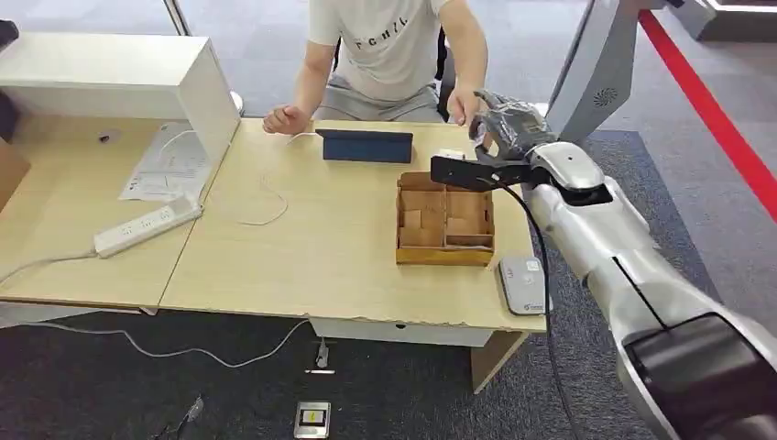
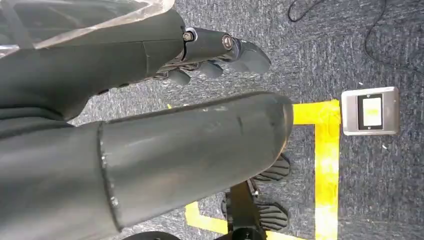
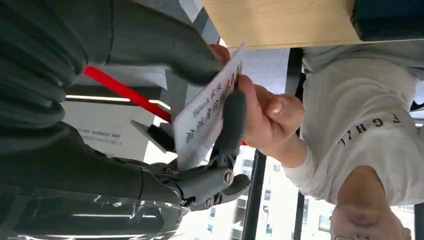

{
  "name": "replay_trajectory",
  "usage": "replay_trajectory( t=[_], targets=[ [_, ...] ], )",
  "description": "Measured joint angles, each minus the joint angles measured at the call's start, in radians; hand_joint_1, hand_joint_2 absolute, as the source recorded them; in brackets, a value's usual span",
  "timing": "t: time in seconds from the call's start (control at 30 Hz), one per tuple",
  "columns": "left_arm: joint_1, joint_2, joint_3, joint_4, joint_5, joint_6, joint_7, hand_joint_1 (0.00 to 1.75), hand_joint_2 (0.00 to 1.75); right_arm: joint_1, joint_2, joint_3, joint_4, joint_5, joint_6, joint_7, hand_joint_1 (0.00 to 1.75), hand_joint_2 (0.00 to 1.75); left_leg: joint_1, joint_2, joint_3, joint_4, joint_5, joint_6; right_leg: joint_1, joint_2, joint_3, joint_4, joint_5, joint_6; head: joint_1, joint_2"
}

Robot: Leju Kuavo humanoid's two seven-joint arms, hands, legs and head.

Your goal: Pass the card to the sensor for recognition and then transmit it.

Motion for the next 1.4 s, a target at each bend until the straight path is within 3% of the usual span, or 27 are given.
replay_trajectory(
  t=[0.17,0.4,0.6,0.77,0.97,1.2,1.4],
  targets=[
    [0.001,0.000,-0.002,0.000,0.000,-0.004,0.000,0.00,0.00,0.000,0.004,0.006,0.008,0.037,0.015,-0.006,0.00,0.00,0.000,0.000,0.000,0.000,0.000,0.000,0.000,0.000,0.000,0.000,0.000,0.000,0.000,0.000],
    [0.005,0.000,-0.003,0.000,0.003,-0.011,-0.015,0.00,0.00,-0.003,-0.003,-0.002,0.008,0.005,-0.028,-0.025,0.00,0.00,0.000,0.000,0.000,0.000,0.000,0.000,0.000,0.000,0.000,0.000,0.000,0.000,0.000,0.000],
    [0.020,-0.002,-0.003,0.000,0.016,-0.003,-0.042,0.00,0.00,-0.014,-0.029,-0.127,-0.012,-0.352,-0.092,-0.206,0.00,0.00,0.000,0.000,0.000,0.001,0.000,0.000,0.000,0.000,0.000,0.000,0.000,0.000,0.000,0.000],
    [0.042,-0.002,-0.003,0.001,0.031,0.005,-0.053,0.00,0.00,-0.010,-0.075,-0.266,-0.094,-0.526,-0.031,-0.245,0.00,0.00,0.000,0.000,0.000,0.001,0.000,0.000,0.000,0.000,0.000,-0.001,0.000,0.000,0.000,0.000],
    [0.071,0.004,-0.002,0.002,0.039,0.007,-0.067,0.00,0.00,0.114,-0.191,-0.317,-0.332,-0.688,0.077,-0.097,0.00,0.00,0.000,-0.001,0.002,0.001,0.000,0.000,0.000,0.000,0.002,-0.002,0.000,0.000,-0.001,0.000],
    [0.085,0.017,0.005,0.004,0.058,0.025,-0.080,0.00,0.00,0.320,-0.388,-0.346,-0.687,-0.743,0.087,0.063,0.00,0.00,0.000,-0.001,0.001,0.001,-0.001,0.001,0.000,0.000,0.001,-0.002,0.000,0.000,0.000,0.000],
    [0.086,0.026,0.017,0.005,0.069,0.048,-0.062,0.00,0.00,0.448,-0.564,-0.380,-0.908,-0.819,0.095,0.166,0.00,0.00,0.000,0.000,0.002,0.001,-0.002,0.000,0.000,0.001,0.001,-0.003,0.000,0.000,-0.001,0.000]
  ],
)
